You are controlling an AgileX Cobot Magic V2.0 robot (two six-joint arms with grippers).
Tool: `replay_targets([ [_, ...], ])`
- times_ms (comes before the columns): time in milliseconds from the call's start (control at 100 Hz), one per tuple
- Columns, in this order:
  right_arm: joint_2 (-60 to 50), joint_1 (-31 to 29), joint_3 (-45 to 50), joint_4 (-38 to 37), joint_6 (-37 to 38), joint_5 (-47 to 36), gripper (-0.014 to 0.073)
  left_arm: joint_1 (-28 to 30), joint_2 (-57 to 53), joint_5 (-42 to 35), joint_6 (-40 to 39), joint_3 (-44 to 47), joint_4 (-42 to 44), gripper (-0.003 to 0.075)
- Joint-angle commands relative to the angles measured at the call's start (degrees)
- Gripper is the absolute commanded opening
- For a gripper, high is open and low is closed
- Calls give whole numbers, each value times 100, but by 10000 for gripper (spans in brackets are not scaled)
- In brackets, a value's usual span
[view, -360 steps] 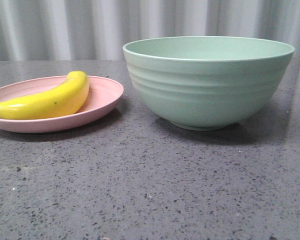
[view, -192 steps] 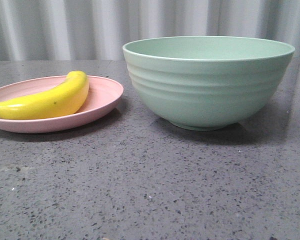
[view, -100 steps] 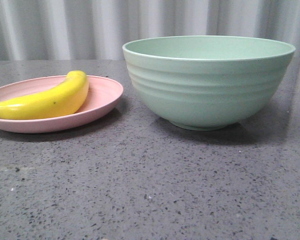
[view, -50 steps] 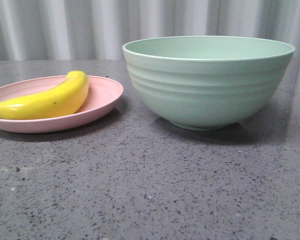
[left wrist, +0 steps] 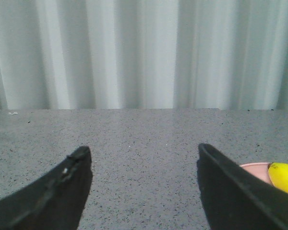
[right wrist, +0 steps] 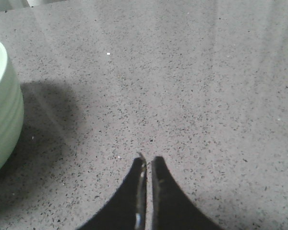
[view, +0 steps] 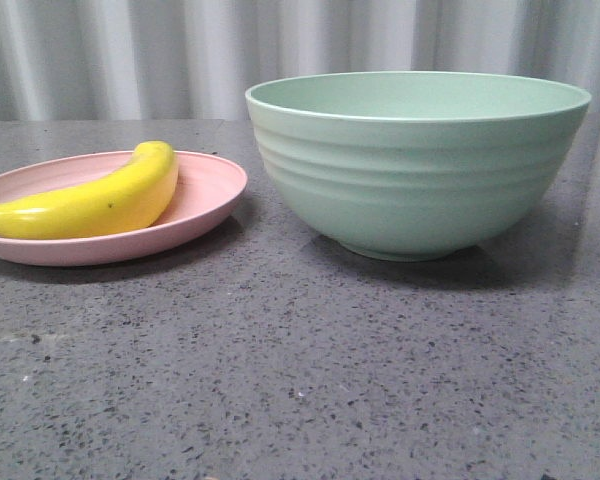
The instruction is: Transfer banana from pink plate to green bowl
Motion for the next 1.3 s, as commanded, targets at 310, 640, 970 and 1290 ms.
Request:
replay_targets([
  [310,62,9,-212,30,-4,-469,-64,-1329,1444,1799,0,-1753,-46,439],
  [640,62,9,-212,30,-4,-440,-64,-2717,2988,2176,0,-2523,-77,439],
  [970,62,9,-212,30,-4,-265,-64,-2928,4249,2296,0,-3053,-122,439],
  [1290,62,9,-212,30,-4,-252,-64,-2917,4836,2365,0,-3243,-122,437],
])
